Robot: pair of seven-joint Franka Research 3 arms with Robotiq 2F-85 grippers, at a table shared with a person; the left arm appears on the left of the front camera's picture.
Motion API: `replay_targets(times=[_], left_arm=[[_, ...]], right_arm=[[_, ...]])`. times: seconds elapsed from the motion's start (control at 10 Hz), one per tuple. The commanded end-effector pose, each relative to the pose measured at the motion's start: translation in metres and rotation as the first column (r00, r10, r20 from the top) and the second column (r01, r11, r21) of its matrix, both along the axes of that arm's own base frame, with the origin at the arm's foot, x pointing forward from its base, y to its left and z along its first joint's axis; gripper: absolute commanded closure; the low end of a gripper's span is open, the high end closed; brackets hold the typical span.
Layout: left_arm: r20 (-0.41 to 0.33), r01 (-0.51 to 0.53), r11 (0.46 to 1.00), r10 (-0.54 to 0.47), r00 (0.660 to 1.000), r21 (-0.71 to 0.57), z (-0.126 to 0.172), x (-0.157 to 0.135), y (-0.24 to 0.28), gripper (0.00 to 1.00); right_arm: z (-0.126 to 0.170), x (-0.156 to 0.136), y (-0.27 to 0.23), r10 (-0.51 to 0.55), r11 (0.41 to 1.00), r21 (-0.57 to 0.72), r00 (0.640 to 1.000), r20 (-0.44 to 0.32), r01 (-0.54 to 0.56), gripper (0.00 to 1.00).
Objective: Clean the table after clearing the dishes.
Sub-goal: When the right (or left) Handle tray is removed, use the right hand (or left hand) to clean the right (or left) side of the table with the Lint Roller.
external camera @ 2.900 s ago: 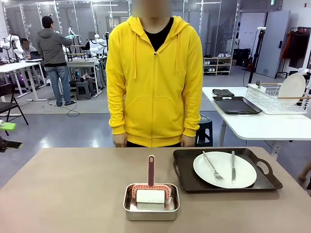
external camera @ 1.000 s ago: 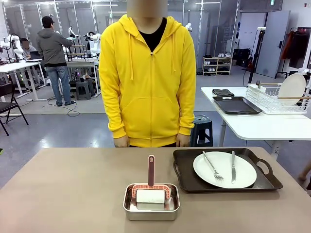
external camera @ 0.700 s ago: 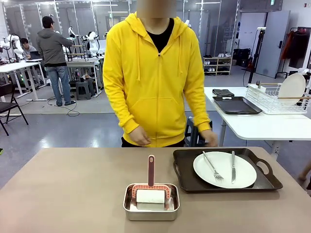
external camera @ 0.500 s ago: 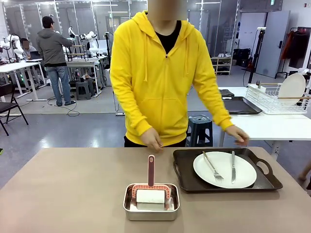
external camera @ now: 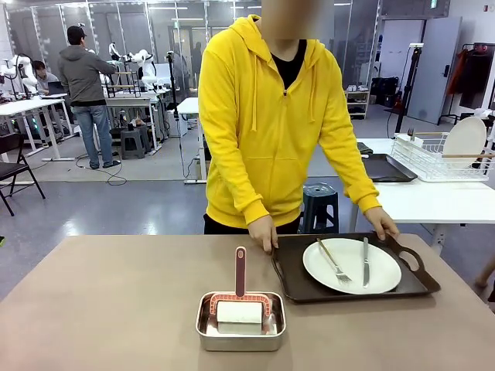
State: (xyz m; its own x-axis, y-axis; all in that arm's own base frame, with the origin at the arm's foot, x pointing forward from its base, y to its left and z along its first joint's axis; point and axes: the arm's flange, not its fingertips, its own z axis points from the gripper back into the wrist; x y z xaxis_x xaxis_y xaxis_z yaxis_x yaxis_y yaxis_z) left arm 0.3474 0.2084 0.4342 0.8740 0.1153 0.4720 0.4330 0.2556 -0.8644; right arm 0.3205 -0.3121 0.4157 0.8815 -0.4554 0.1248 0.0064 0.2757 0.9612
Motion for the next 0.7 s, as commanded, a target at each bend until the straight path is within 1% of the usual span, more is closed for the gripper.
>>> replay_targets(times=[0.0,0.6], left_arm=[[0.0,0.004,1.0,-0.004,1.0,0.007,0.0045,-0.0041,-0.0003,0.0],[0.0,0.004,1.0,-0.004,1.0,0.007,0.0045,-0.0041,-0.0003,0.0]], right_arm=[[0.0025,-0.0012,0.0008,0.001,1.0,0.0,1.0,0.006,-0.001,0.0],[0.0025,-0.0012,0.0008,0.001,1.0,0.0,1.0,0.006,-0.001,0.0]])
